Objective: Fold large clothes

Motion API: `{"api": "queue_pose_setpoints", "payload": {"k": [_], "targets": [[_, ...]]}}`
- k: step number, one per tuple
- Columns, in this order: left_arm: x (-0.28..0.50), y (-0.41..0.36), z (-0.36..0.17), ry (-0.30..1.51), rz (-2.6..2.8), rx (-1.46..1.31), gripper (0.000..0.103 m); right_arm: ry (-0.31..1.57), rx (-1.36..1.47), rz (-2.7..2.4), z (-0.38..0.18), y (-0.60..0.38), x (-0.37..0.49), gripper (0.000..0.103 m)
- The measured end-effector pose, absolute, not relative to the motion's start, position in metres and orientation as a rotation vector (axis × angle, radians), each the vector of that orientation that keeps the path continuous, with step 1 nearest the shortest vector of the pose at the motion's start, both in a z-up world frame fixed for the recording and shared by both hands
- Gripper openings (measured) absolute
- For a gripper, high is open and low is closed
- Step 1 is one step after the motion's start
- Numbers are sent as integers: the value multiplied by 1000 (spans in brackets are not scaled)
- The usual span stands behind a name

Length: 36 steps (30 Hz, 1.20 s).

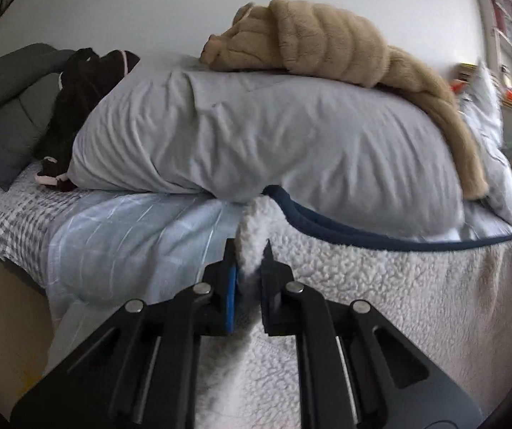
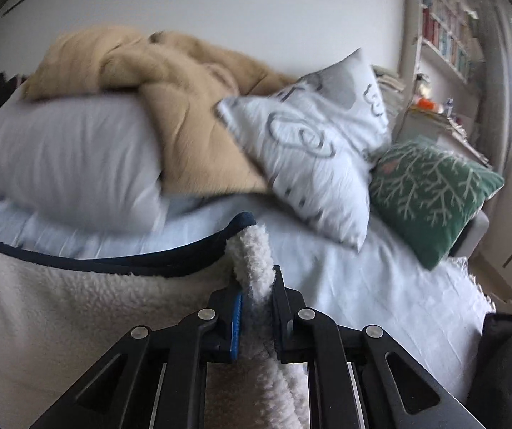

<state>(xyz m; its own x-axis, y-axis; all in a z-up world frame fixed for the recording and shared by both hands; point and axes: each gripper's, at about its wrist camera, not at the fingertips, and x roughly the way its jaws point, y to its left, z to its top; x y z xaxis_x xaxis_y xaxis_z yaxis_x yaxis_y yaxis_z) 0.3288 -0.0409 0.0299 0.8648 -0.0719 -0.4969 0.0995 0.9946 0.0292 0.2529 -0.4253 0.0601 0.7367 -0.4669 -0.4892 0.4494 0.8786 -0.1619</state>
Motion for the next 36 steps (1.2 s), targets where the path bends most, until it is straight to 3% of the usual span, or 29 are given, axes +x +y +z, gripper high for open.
{"api": "queue_pose_setpoints", "payload": {"k": [8, 11, 14, 16, 19, 23, 25, 32, 36], "targets": [[395, -61, -69, 669, 3, 156, 13, 777, -66, -544, -32, -440, 335, 13], [402, -51, -77, 716, -21, 96, 17, 857, 3, -497, -52, -453, 342, 14], [404, -40, -77, 730, -12, 46, 35, 881, 103, -475, -56, -470, 340, 19], [406, -31, -77, 745, 25, 9, 59, 882, 117, -494, -55, -472, 338, 34], [394, -29, -65, 753, 7, -9, 63, 866, 112, -525, -43, -468, 325, 57], [346, -46, -30, 708, -84, -15, 66, 742, 135, -509, -5, -440, 284, 69], [318, -59, -18, 694, -164, -57, 79, 702, 156, -439, 9, -417, 273, 75], [257, -110, -37, 756, -338, -27, 80, 798, 51, -178, -5, -287, 247, 79], [246, -82, -72, 838, -316, 26, 82, 862, 65, -211, -32, -301, 218, 80]]}}
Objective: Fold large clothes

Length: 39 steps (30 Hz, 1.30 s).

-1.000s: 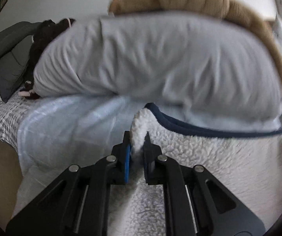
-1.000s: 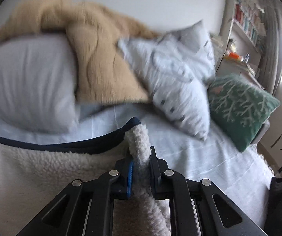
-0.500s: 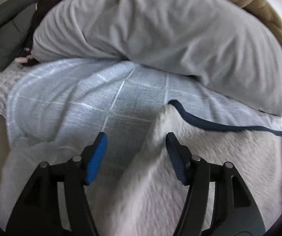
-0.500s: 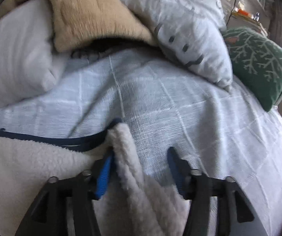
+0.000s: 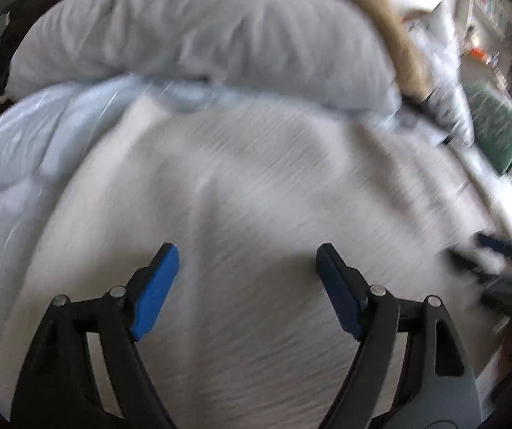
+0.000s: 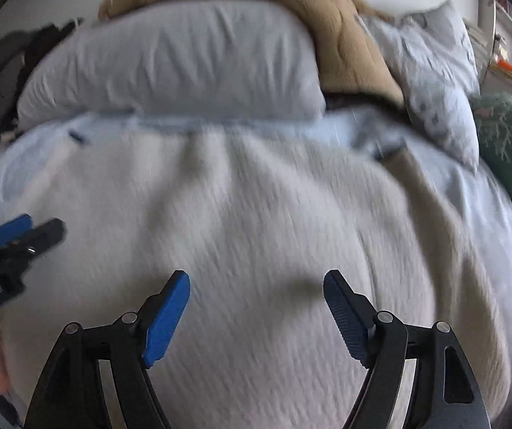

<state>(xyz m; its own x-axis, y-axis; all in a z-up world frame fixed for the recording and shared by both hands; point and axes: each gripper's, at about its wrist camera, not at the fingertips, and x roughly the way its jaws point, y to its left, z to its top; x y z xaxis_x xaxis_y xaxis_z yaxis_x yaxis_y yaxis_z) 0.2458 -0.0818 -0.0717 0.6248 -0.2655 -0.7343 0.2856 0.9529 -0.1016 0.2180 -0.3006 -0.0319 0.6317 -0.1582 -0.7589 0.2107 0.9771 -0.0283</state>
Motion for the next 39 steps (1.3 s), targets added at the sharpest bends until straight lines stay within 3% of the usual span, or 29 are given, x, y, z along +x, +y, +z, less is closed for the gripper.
{"api": "queue_pose_setpoints", "payload": {"k": [5, 11, 16, 20, 23, 30, 35, 38, 39], "targets": [[236, -10, -75, 888, -268, -18, 83, 893, 179, -328, -38, -378, 152, 92], [206, 2, -46, 943, -194, 30, 83, 910, 253, -376, -9, -389, 108, 90], [172, 25, -23, 1034, -181, -172, 86, 910, 386, -364, 12, -375, 81, 91], [149, 48, -46, 1112, -206, -450, 87, 902, 428, -323, 9, -363, 67, 93], [154, 53, -75, 1209, -205, -565, 87, 999, 481, -345, -4, -365, 70, 93], [170, 50, -110, 1143, -255, -808, 85, 984, 800, -326, -32, -397, 65, 93], [184, 48, -129, 1069, -236, -894, 78, 917, 922, -401, -56, -426, 66, 93], [185, 50, -132, 1026, -192, -944, 62, 848, 940, -425, -63, -442, 66, 90], [186, 50, -130, 1024, -180, -943, 50, 830, 915, -422, -61, -443, 66, 72]]}}
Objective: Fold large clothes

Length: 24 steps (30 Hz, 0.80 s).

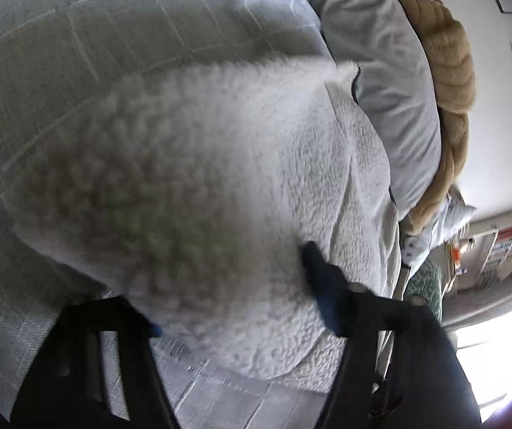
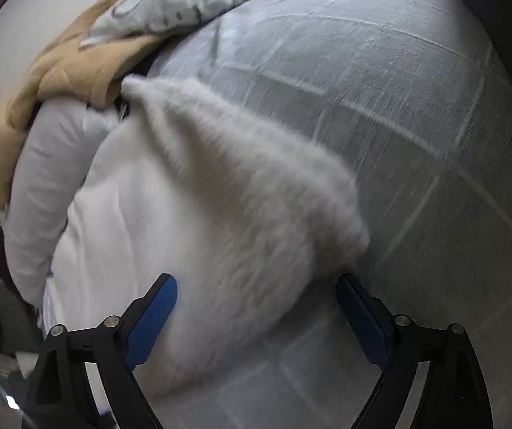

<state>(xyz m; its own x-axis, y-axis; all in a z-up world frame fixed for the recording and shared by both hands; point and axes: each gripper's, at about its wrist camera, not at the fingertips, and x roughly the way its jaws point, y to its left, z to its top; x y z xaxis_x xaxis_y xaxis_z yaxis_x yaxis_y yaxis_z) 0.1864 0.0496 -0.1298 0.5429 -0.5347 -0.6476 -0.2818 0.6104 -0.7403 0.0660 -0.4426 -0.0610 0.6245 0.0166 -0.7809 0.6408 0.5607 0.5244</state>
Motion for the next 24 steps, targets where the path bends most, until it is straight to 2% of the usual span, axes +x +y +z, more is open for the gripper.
{"api": "queue_pose_setpoints", "payload": {"k": [1, 2, 3, 4, 7, 10, 14, 18, 20, 21, 22, 24], "targets": [[187, 48, -124, 1016, -173, -924, 40, 825, 902, -419, -59, -443, 67, 59], [187, 47, -118, 1009, -173, -901, 37, 812, 913, -410, -56, -444, 66, 53], [186, 45, -108, 995, -177, -867, 33, 800, 921, -404, -53, -445, 64, 41], [184, 43, -98, 979, -184, -834, 32, 790, 924, -395, -47, -444, 62, 35], [174, 42, -69, 948, -210, -764, 31, 779, 886, -373, -25, -439, 59, 29], [157, 50, -45, 935, -224, -723, 31, 775, 813, -337, -1, -430, 48, 28], [135, 77, -35, 960, -247, -721, 31, 841, 736, -252, 17, -411, 27, 30], [113, 98, -44, 1005, -252, -697, 31, 980, 752, -178, 3, -401, 10, 37], [105, 104, -55, 1049, -256, -689, 34, 1064, 786, -168, -10, -401, 7, 46], [103, 106, -66, 1092, -264, -691, 37, 1110, 785, -181, -17, -401, 6, 54], [103, 106, -77, 1121, -260, -695, 41, 1141, 767, -198, -21, -401, 6, 61], [102, 108, -94, 1149, -212, -708, 52, 1185, 700, -264, -25, -405, 5, 70]]}}
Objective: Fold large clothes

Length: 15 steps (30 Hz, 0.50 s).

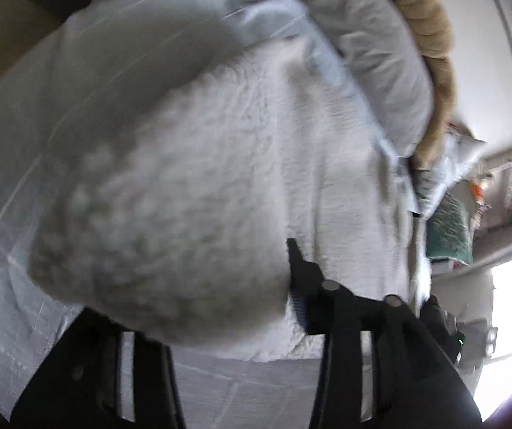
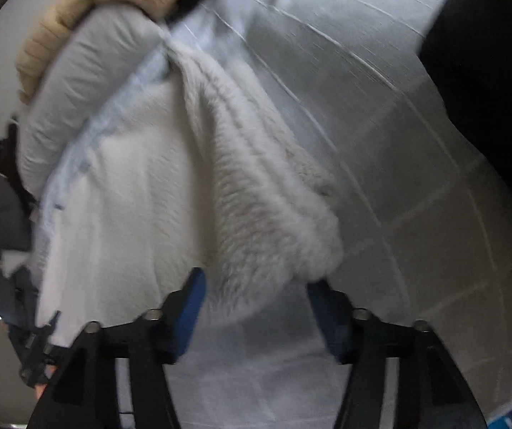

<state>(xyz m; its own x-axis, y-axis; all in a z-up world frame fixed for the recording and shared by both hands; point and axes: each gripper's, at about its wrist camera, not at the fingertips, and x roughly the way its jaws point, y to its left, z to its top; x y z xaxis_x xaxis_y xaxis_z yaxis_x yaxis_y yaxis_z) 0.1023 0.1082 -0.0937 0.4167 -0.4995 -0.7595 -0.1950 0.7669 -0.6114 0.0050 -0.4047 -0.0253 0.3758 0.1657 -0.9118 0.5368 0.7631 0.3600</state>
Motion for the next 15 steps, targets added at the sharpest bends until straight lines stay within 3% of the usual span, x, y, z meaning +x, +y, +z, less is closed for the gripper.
{"api": "queue_pose_setpoints", "payload": {"k": [1, 3, 15], "targets": [[102, 111, -101, 1153, -193, -741, 63, 1180, 677, -299, -24, -408, 4, 75], [101, 113, -110, 1153, -154, -796, 77, 1150, 668, -365, -16, -417, 0, 81], [115, 120, -135, 1022, -124, -976, 74, 882, 447, -336, 31, -361, 26, 82]]}}
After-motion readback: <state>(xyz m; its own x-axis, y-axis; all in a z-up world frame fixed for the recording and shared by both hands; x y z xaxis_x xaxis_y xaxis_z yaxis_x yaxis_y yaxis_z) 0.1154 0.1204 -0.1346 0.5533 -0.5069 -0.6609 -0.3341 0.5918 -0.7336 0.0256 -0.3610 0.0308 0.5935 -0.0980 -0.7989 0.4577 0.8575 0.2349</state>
